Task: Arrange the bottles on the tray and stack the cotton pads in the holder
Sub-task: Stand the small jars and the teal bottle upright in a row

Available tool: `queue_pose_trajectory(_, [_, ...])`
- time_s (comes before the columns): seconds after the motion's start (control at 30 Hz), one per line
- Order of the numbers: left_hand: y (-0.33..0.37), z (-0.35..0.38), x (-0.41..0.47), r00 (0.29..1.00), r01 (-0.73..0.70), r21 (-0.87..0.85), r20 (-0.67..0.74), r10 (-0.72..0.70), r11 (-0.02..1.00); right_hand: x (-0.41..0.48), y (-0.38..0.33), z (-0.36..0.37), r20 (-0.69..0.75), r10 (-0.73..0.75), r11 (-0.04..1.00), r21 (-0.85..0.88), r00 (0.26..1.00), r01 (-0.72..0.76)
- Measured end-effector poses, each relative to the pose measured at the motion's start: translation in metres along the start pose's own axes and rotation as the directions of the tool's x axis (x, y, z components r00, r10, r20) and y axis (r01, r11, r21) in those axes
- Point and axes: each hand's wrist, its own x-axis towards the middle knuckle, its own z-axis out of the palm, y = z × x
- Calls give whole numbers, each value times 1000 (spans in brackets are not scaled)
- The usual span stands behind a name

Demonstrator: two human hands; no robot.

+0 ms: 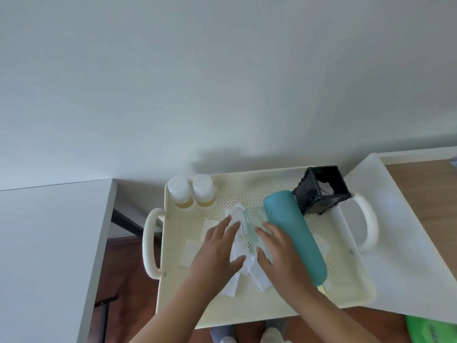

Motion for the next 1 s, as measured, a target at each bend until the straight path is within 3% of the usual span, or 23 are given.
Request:
queue_pose_trajectory(0.13, [-1,14,-5,999,16,33,38,-17,999,-8,1,8,83,-29,996,-81,996,35])
queue_pose_trajectory(0.43, [-1,27,-5,997,69,79,14,-70,994,-10,-10,9,39,-7,975,-223,999,15])
queue_pose_trajectory(0.7, [0,19,-9,999,42,34,28,-43,999,-9,-7,4,58,-9,992,-127,998,17])
queue_pose_trajectory(1.0, [8,-30,4,987,80,-135,147,-59,988,-2,-12,-27,36,-37,999,9,999,37])
